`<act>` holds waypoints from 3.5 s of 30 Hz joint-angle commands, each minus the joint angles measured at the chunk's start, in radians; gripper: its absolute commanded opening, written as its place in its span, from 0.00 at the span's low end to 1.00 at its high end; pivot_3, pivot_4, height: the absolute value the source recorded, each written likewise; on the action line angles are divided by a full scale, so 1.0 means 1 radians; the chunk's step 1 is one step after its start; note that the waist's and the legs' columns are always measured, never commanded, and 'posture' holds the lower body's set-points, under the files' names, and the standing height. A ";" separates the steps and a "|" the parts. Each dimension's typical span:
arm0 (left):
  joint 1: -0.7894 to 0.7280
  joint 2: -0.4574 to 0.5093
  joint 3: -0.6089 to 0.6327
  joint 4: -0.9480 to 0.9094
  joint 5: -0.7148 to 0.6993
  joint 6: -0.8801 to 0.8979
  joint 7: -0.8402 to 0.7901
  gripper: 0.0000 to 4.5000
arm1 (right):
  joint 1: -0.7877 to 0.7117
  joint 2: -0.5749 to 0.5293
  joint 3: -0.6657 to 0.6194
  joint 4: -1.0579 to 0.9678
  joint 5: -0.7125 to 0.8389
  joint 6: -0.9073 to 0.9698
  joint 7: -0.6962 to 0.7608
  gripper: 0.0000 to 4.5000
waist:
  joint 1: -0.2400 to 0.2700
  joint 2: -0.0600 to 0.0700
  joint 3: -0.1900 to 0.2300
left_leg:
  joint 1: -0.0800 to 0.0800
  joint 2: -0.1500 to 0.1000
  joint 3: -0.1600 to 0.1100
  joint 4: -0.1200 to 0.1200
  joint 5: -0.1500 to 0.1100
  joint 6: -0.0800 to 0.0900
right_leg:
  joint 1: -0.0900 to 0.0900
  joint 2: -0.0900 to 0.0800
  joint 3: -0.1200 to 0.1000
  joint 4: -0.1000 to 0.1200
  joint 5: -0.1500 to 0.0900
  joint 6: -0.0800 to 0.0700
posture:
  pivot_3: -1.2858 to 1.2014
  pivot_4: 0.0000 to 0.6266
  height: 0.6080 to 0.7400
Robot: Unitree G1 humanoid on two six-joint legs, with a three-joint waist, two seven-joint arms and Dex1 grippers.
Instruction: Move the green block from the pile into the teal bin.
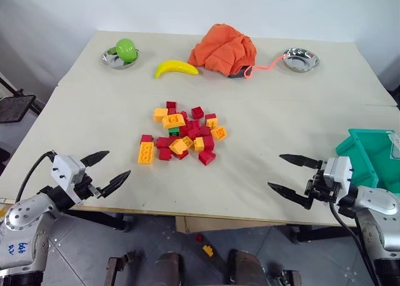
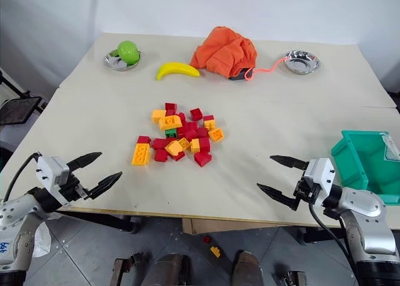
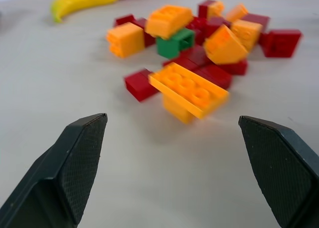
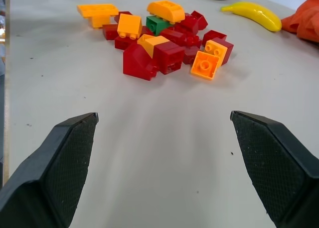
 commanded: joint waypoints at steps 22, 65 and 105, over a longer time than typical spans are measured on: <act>-0.630 -0.122 -0.457 0.334 0.105 -0.054 -0.363 0.31 | 0.044 0.042 -0.056 -0.231 0.043 0.074 -0.153 1.00 | 0.023 0.000 0.001 | -0.001 0.000 0.001 0.001 0.000 0.000 | 0.000 0.001 0.000 -0.001 0.000 0.000 | 0.52 0.24 1.00; -0.239 0.137 0.025 0.519 0.043 -0.167 -0.278 0.40 | -0.101 0.155 0.078 -0.171 0.029 0.117 -0.157 1.00 | -0.027 -0.005 0.003 | -0.001 0.004 0.008 -0.002 -0.001 0.000 | -0.009 0.002 0.003 0.003 0.001 -0.001 | 0.52 0.24 1.00; -0.899 -0.214 -0.397 0.706 0.264 0.146 0.011 0.56 | 0.079 0.172 0.044 -0.337 -0.015 0.083 -0.297 1.00 | 0.003 -0.006 0.003 | -0.003 0.010 0.012 0.008 -0.002 -0.002 | -0.010 0.009 0.006 0.006 0.003 -0.005 | 0.52 0.24 1.00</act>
